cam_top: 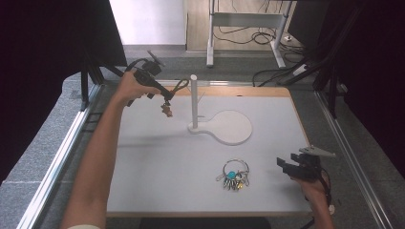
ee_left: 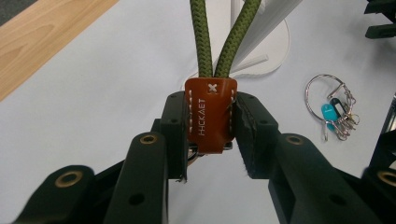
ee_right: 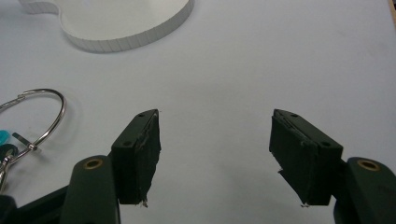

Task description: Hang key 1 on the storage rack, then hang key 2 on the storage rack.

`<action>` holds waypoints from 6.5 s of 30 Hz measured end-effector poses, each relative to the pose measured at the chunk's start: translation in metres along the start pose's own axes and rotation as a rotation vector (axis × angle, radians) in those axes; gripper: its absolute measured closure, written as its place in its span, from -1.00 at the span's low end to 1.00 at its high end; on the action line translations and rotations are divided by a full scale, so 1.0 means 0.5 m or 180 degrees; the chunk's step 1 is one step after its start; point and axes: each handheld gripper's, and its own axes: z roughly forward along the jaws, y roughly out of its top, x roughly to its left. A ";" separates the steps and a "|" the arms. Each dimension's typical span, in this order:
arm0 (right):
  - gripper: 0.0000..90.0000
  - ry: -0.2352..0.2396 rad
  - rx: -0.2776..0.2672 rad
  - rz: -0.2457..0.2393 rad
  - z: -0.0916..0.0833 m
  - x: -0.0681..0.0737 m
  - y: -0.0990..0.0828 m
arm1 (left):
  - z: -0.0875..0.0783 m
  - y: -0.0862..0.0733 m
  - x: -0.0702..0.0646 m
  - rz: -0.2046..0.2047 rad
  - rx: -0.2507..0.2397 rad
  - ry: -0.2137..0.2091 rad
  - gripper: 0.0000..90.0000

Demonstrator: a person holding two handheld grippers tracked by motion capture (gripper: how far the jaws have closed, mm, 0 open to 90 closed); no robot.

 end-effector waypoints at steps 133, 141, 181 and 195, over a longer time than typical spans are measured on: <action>0.49 0.0754 0.2135 -0.0978 0.160 0.206 0.177 | 0.158 -0.360 -0.242 0.0273 -0.0230 0.0095 -0.16; 0.58 0.0737 0.2406 -0.1004 0.183 0.219 0.166 | 0.160 -0.360 -0.243 0.0281 -0.0232 0.0082 -0.15; 0.92 0.0844 0.2497 -0.1031 0.148 0.224 0.209 | 0.156 -0.361 -0.241 0.0281 -0.0244 0.0093 -0.15; 0.92 0.1101 0.2476 -0.1046 0.110 0.229 0.220 | 0.152 -0.362 -0.240 0.0282 -0.0252 0.0096 -0.14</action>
